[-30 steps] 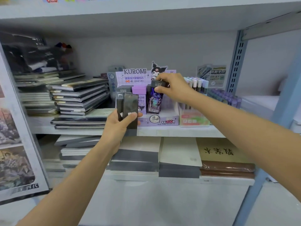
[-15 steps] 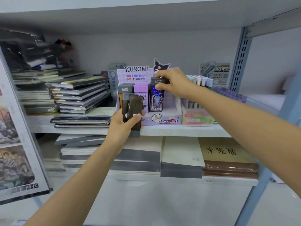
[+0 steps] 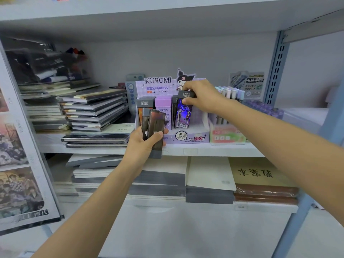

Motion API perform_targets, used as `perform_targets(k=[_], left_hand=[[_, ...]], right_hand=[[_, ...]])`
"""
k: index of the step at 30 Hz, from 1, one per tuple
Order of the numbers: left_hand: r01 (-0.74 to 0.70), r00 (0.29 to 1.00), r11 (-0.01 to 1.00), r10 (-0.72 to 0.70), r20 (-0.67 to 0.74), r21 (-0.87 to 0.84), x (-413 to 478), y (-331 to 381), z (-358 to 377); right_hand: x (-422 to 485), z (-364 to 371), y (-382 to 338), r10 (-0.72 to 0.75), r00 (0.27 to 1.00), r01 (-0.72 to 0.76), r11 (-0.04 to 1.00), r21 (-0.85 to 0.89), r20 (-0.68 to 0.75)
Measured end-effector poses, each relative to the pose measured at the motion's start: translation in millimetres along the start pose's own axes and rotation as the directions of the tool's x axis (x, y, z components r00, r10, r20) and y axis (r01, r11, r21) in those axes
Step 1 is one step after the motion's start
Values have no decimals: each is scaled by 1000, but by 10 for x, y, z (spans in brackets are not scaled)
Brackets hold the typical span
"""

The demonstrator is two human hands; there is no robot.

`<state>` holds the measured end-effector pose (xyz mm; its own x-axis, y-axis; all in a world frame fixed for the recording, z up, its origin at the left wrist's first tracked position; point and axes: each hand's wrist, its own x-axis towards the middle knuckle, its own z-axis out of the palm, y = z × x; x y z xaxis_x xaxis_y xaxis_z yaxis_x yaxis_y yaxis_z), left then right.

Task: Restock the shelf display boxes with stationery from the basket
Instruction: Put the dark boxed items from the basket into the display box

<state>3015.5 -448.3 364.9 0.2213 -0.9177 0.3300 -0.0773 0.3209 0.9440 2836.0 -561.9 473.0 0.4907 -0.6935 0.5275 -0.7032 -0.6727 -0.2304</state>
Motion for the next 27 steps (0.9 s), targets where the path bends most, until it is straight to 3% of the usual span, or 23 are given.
perform_targets(k=[10, 18, 20, 22, 24, 27], left_hand=[[6, 1000, 1000, -6, 20, -12, 15, -8, -16], [2, 1000, 1000, -2, 9, -9, -31, 42, -21], [-4, 1000, 1000, 4, 0, -7, -62, 75, -29], [-7, 1000, 1000, 7, -3, -21, -84, 114, -28], [-19, 1000, 1000, 19, 8, -25, -98, 157, 3], [-43, 998, 998, 44, 36, -38, -136, 202, 87]], right_hand=[[-58, 230, -120, -25, 987, 28, 999, 21, -158], [-66, 253, -132, -35, 975, -12, 978, -208, -221], [-104, 189, -136, -32, 969, 8, 995, -102, -244], [-194, 152, -190, 17, 967, 38, 977, 210, -254], [-320, 141, -287, 78, 989, 7, 816, 578, -122], [-473, 170, -366, 27, 993, -109, 629, 770, 118]])
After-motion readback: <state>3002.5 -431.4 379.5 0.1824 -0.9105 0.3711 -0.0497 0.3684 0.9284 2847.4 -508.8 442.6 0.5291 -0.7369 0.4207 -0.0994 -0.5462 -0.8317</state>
